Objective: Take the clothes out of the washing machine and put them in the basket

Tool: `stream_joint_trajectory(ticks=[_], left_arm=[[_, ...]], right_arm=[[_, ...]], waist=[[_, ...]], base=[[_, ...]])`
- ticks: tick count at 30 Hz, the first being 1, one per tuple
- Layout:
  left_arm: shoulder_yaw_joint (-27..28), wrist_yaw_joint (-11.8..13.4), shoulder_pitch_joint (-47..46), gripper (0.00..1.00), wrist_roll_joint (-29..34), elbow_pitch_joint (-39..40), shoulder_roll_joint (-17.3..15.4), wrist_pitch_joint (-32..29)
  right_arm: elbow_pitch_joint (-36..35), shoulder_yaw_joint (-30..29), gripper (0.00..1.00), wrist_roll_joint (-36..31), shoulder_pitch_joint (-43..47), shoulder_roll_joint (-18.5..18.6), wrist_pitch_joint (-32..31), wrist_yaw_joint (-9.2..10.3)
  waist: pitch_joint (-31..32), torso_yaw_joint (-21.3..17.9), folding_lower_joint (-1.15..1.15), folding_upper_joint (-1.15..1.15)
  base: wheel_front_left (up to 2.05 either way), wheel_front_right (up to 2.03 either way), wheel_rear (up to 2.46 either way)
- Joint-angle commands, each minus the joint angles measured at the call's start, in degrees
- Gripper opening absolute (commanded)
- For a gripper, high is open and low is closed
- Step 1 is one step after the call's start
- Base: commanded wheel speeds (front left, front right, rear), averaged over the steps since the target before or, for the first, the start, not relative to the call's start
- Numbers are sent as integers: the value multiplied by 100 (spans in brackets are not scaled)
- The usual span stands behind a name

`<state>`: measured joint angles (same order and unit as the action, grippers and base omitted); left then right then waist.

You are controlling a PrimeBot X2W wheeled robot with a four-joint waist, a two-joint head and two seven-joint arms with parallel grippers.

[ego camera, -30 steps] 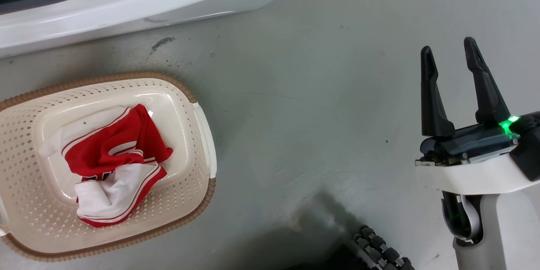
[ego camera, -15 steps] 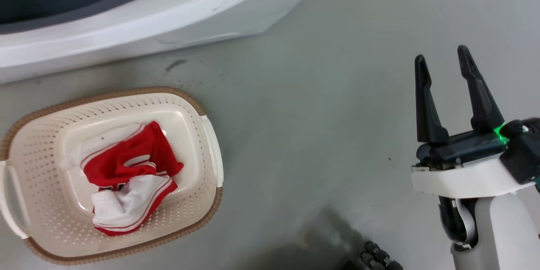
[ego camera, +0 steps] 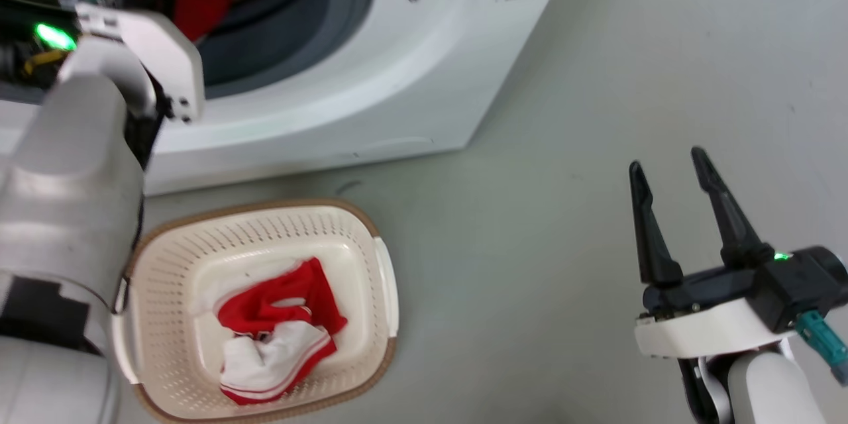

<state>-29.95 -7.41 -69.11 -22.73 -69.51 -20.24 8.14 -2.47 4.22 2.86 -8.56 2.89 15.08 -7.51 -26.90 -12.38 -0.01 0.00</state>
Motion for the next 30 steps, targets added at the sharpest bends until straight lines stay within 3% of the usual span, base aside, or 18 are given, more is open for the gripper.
stream_joint_trajectory(ticks=[1,10,12,13,22,24,30], left_arm=[[24,0,138,0,-63,22,26,132],[57,119,1142,0,-108,657,202,705],[99,210,1335,0,-45,1087,157,713],[184,373,1776,0,22,1802,72,715],[307,820,2917,0,125,3835,-278,685],[340,1065,3351,0,121,4737,-464,522],[405,1414,3896,0,137,6022,-742,224]], right_arm=[[12,-4,100,-60,97,-4,14,4],[90,-66,100,-224,568,-2,13,4],[108,-86,100,-240,661,-3,13,4],[140,-150,100,-232,811,-4,14,4],[215,-162,100,-286,1150,-4,14,4],[235,-155,100,-297,1256,-4,13,4],[251,-143,100,-271,1372,-4,13,4]], waist=[[382,231,1,0],[1173,625,1,0],[1311,703,1,0],[1510,800,1,0],[2001,956,1,0],[2151,985,1,0],[2316,1009,1,0]], base=[[0,0,0],[0,0,0],[0,0,0],[0,0,0],[0,0,0],[0,0,0],[0,0,0]])
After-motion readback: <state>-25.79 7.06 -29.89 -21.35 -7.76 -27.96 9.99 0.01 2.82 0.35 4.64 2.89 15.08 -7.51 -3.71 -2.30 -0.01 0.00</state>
